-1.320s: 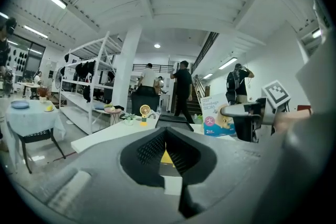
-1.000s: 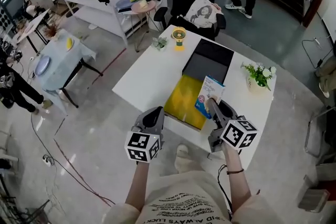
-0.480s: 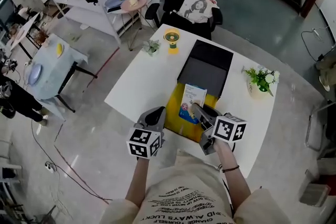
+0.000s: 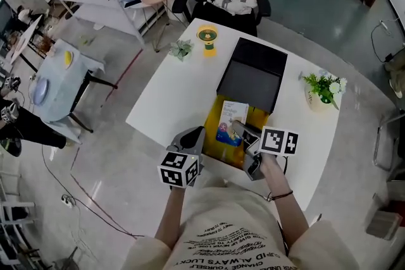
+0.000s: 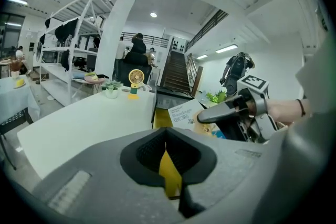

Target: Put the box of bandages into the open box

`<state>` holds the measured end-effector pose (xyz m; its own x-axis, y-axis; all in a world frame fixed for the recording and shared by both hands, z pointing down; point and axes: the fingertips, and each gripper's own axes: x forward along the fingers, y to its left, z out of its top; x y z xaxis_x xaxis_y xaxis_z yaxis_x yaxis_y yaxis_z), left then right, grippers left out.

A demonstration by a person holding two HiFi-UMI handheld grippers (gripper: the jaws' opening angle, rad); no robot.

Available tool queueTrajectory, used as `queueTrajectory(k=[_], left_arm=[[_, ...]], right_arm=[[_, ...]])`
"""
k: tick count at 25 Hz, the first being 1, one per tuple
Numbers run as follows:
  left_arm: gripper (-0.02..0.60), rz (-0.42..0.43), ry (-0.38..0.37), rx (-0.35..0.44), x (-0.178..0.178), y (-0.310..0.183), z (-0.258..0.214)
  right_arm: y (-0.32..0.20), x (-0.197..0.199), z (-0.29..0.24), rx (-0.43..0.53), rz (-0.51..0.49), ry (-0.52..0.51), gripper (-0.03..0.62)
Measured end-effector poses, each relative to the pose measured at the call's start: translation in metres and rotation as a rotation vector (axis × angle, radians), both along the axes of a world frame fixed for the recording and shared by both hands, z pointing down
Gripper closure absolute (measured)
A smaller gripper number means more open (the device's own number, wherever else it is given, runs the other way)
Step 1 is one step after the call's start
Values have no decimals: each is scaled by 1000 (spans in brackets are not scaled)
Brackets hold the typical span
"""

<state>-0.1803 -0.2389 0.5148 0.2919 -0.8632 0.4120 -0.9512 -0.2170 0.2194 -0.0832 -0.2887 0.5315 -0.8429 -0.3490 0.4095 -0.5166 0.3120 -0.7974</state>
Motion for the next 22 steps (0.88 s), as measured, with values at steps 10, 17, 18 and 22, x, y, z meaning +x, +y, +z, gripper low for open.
queueTrajectory(k=[10,17,18,22], left_arm=[[559,63,17,-50,5,-3,6],[560,139,20,-71,7,-9,9],[559,146,20,-74,7,-9,9],[560,177,14,-82,7,-12,12]], right_arm=[[1,-7,15,-160,28,16,514],[0,-9,31,-240,63,53,514],[0,-9,31,-245,69,51,514],[0,-10,35,-261,87,59,514]])
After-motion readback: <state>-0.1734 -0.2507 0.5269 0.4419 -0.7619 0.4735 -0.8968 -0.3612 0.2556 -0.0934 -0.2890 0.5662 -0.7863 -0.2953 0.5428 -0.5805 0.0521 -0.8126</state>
